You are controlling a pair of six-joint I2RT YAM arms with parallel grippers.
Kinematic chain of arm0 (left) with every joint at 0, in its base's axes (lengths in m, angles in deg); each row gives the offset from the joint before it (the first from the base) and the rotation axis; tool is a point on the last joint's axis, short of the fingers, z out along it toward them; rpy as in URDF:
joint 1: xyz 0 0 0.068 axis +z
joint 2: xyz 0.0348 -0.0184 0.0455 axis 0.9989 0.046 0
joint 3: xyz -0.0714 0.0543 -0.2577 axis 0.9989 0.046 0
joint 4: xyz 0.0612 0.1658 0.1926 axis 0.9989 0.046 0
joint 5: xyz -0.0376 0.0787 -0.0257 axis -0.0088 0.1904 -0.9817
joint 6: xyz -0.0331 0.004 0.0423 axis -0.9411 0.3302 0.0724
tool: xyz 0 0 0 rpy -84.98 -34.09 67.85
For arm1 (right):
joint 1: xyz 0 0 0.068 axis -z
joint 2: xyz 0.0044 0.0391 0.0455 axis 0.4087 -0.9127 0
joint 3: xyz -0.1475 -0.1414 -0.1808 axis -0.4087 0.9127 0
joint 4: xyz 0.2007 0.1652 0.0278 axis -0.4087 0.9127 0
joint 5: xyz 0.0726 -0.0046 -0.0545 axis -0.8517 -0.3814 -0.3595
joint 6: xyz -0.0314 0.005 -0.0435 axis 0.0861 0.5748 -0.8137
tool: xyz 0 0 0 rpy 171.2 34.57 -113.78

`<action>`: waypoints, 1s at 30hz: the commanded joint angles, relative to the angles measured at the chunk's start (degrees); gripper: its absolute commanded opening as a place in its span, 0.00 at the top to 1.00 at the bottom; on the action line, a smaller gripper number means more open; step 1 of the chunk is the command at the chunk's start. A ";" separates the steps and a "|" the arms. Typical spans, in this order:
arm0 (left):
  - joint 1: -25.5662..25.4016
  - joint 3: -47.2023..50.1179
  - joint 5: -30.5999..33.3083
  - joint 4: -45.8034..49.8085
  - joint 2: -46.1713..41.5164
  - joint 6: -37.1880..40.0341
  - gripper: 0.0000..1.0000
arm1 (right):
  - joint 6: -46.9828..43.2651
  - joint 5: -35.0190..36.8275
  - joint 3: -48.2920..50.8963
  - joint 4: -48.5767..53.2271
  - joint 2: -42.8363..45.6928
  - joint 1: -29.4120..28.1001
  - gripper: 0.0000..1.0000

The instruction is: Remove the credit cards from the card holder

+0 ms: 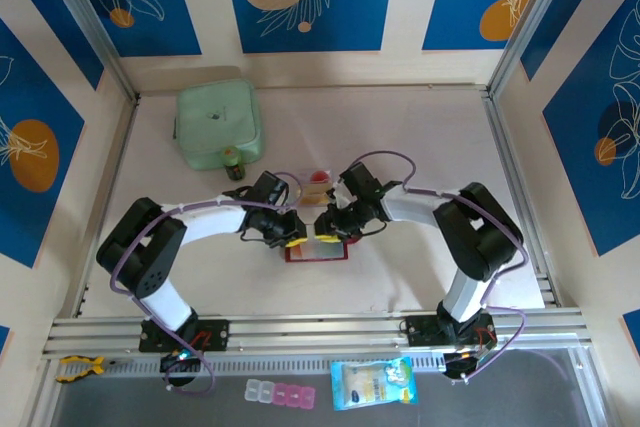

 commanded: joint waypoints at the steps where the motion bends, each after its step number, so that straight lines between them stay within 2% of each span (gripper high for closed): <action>1: -0.83 -2.68 -2.19 0.77 -0.88 -0.46 0.81 | -0.12 2.67 -0.54 4.43 3.73 0.76 0.73; 22: -4.70 -13.55 -3.67 3.76 7.09 1.51 0.82 | -0.72 5.99 2.81 8.19 12.29 5.32 0.73; 30: -6.47 -17.96 -5.09 3.31 11.83 1.57 0.75 | -0.99 7.89 4.68 10.88 16.95 6.40 0.72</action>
